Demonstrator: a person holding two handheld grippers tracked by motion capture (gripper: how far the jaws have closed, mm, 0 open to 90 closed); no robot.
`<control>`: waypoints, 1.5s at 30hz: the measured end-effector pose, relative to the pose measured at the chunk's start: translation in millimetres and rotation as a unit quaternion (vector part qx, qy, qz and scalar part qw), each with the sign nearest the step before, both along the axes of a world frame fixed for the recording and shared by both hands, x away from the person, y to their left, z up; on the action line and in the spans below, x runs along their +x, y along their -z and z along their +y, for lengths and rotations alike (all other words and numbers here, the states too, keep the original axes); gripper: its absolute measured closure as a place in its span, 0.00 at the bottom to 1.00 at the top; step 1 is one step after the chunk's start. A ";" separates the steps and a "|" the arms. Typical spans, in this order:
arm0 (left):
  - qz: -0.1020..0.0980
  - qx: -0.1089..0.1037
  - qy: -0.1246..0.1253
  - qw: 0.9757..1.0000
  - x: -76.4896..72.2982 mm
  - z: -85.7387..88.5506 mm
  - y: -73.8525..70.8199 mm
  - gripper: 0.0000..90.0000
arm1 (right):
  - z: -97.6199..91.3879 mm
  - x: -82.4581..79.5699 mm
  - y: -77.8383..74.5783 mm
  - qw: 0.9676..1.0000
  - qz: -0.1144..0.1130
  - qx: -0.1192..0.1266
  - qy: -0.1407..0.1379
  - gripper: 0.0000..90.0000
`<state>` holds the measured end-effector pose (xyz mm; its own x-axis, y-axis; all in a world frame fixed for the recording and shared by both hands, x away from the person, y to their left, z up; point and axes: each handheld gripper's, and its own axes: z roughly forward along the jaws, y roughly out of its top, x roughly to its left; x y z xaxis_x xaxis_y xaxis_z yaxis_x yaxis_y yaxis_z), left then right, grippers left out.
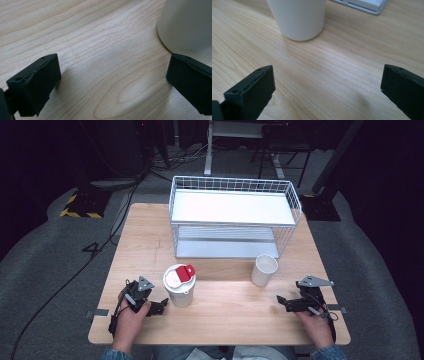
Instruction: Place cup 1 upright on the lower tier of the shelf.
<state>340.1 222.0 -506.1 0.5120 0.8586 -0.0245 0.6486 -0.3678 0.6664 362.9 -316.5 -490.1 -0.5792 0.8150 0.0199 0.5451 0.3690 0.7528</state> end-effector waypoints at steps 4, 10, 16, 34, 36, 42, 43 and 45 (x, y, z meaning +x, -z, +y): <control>0.000 0.000 0.000 1.000 0.0 0.0 0.0 0.00 | 5.8 1.5 -6.0 1.000 -0.012 -0.002 -0.014 0.00; 0.000 0.000 0.000 1.000 0.0 0.0 0.0 0.00 | 16.6 5.6 -14.8 0.999 -0.034 0.005 -0.027 0.00; -0.001 0.001 0.002 1.000 0.5 -0.1 0.0 0.00 | 31.1 13.6 -22.4 0.998 -0.047 0.007 -0.041 0.00; 0.001 0.000 0.004 1.000 0.9 -0.3 -0.2 0.00 | 60.5 48.4 -13.0 0.997 -0.033 0.036 -0.054 0.00; 0.001 0.000 0.005 1.000 1.0 -0.3 -0.2 0.00 | 60.8 49.2 -12.3 0.997 -0.032 0.037 -0.053 0.00; 0.001 0.001 0.004 1.000 0.9 -0.3 -0.2 0.00 | 63.1 56.5 -4.5 0.997 -0.020 0.052 -0.047 0.01; 0.001 0.001 0.004 1.000 0.9 -0.3 -0.2 0.00 | 63.1 56.5 -4.5 0.997 -0.020 0.052 -0.047 0.01; 0.001 0.000 0.004 1.000 0.9 -0.3 -0.2 0.00 | 63.9 57.9 -2.1 0.997 -0.014 0.052 -0.049 0.04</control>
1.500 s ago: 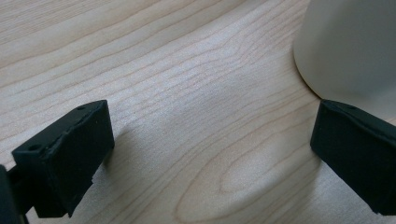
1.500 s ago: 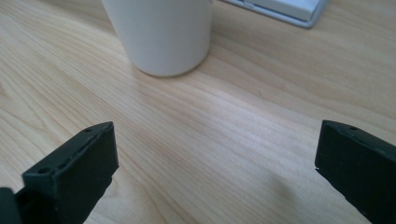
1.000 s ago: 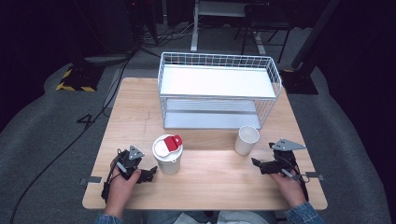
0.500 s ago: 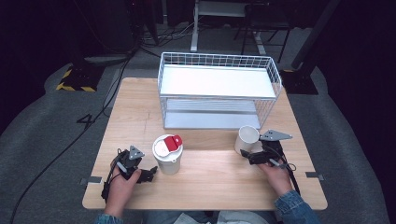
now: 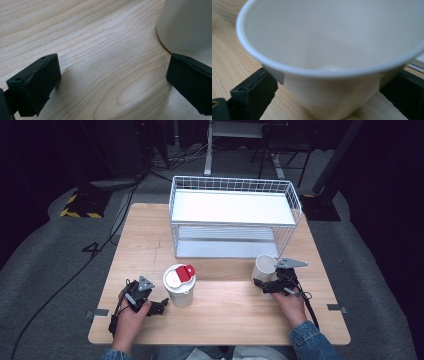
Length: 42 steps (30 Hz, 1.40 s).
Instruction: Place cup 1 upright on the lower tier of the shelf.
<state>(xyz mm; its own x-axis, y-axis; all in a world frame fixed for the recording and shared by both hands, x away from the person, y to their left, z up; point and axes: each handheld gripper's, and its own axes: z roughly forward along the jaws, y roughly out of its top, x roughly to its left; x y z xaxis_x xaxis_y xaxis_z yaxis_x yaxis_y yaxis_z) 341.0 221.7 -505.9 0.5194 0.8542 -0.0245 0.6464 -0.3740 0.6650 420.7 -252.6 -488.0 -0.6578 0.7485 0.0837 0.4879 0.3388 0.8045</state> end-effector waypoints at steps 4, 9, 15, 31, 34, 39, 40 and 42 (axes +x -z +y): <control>0.000 0.000 0.000 1.000 0.0 0.0 0.0 0.00 | 2.2 1.2 3.3 1.000 -0.004 -0.012 -0.004 0.11; 0.000 0.000 0.000 1.000 0.0 0.0 0.0 0.00 | 3.7 2.5 7.3 1.000 -0.005 -0.022 -0.003 0.19; 0.000 0.000 0.000 1.000 0.0 0.0 0.0 0.00 | 3.9 1.8 7.7 1.000 -0.013 -0.027 -0.004 0.26; 0.000 0.000 0.000 1.000 0.1 0.0 0.0 0.00 | 3.0 0.8 4.2 1.000 -0.009 -0.019 -0.004 0.26; 0.000 0.000 0.000 1.000 0.0 0.0 0.0 0.00 | 3.9 -0.2 1.0 1.000 -0.011 -0.018 -0.005 0.26; 0.000 0.000 0.000 1.000 0.1 0.0 0.0 0.00 | 6.6 0.4 -6.4 1.000 -0.008 -0.019 -0.011 0.26; 0.000 0.000 0.000 1.000 0.1 0.0 0.0 0.00 | 7.7 1.2 -8.9 1.000 -0.009 -0.020 -0.013 0.26; 0.000 0.000 0.000 1.000 0.1 0.0 0.0 0.00 | 11.5 4.0 -15.7 0.999 -0.014 -0.024 -0.016 0.26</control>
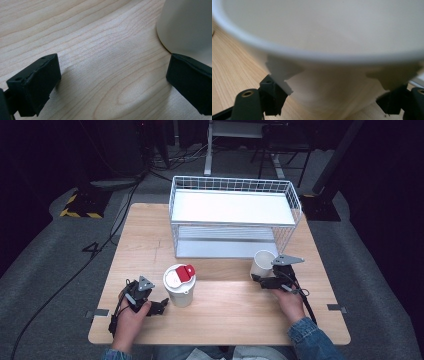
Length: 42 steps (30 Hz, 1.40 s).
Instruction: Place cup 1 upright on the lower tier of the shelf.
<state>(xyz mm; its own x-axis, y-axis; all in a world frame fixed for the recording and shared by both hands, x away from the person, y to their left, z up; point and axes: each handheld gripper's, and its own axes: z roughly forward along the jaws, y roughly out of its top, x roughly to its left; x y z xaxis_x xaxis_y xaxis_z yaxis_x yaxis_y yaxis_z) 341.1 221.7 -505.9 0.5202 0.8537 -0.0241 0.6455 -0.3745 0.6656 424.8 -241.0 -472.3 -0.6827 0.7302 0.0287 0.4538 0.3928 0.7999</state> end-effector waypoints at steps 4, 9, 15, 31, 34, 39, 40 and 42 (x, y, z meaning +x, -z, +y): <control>0.000 0.000 0.000 1.000 0.0 0.0 0.0 0.00 | 3.8 3.8 -5.4 1.000 -0.001 0.000 -0.004 0.26; 0.000 0.000 0.000 1.000 0.0 0.0 0.0 0.00 | 15.3 13.9 -14.3 1.000 -0.004 -0.007 -0.012 0.26; 0.000 0.000 0.000 1.000 0.0 0.0 -0.1 0.00 | 25.1 23.2 -23.4 1.000 -0.007 -0.010 -0.019 0.26; 0.001 0.000 0.007 1.000 1.1 0.3 -0.1 0.00 | 58.6 53.0 -35.4 0.999 -0.004 -0.008 -0.035 0.26; 0.001 0.000 0.007 1.000 1.3 0.3 -0.1 0.00 | 61.9 56.5 -34.4 0.999 0.001 -0.006 -0.033 0.26; 0.001 0.000 0.008 1.000 1.3 0.3 -0.1 0.00 | 72.4 64.7 -33.9 0.999 -0.004 -0.005 -0.038 0.26; 0.001 0.000 0.008 1.000 1.3 0.3 -0.1 0.00 | 74.0 65.6 -33.4 0.999 -0.007 -0.003 -0.038 0.26; 0.001 -0.001 0.007 1.000 1.3 0.2 -0.1 0.00 | 75.3 66.5 -32.6 0.999 -0.008 -0.001 -0.039 0.26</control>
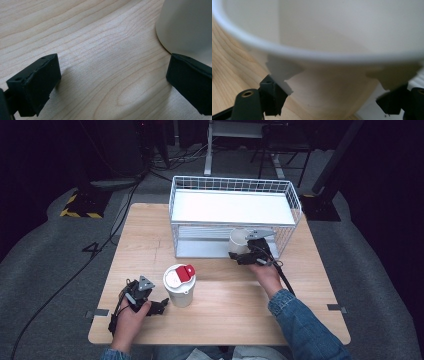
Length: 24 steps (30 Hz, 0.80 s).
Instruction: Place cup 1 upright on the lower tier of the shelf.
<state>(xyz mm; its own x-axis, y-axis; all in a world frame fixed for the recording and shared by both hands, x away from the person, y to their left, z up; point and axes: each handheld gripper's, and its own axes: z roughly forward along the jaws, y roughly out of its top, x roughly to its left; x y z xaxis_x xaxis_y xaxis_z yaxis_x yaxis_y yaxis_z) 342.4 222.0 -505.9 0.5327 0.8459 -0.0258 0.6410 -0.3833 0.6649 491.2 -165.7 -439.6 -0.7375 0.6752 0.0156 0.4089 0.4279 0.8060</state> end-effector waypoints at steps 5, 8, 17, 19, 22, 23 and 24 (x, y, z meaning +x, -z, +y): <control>0.000 0.001 0.000 1.000 0.0 0.1 -0.1 0.00 | 7.1 3.9 5.7 1.000 -0.010 -0.002 0.004 0.26; 0.000 0.000 0.000 1.000 0.0 0.0 0.0 0.00 | 9.0 6.9 8.9 1.000 -0.013 -0.008 0.010 0.26; 0.000 0.000 0.000 1.000 0.0 0.0 0.0 0.00 | 17.1 19.8 13.1 1.000 -0.014 -0.010 0.018 0.26; 0.000 0.000 0.000 1.000 0.0 0.0 0.0 0.00 | 20.2 23.8 18.8 1.000 -0.011 -0.006 0.018 0.26; 0.000 0.000 0.000 1.000 0.0 0.0 0.0 0.00 | 22.7 25.5 22.8 1.000 -0.013 -0.012 0.018 0.26; 0.000 0.001 0.000 1.000 0.0 0.1 -0.1 0.00 | 24.8 27.7 26.4 1.000 -0.017 -0.014 0.021 0.26; 0.000 0.000 0.000 1.000 0.0 0.1 0.0 0.00 | 25.6 28.7 27.8 0.999 -0.016 -0.013 0.024 0.26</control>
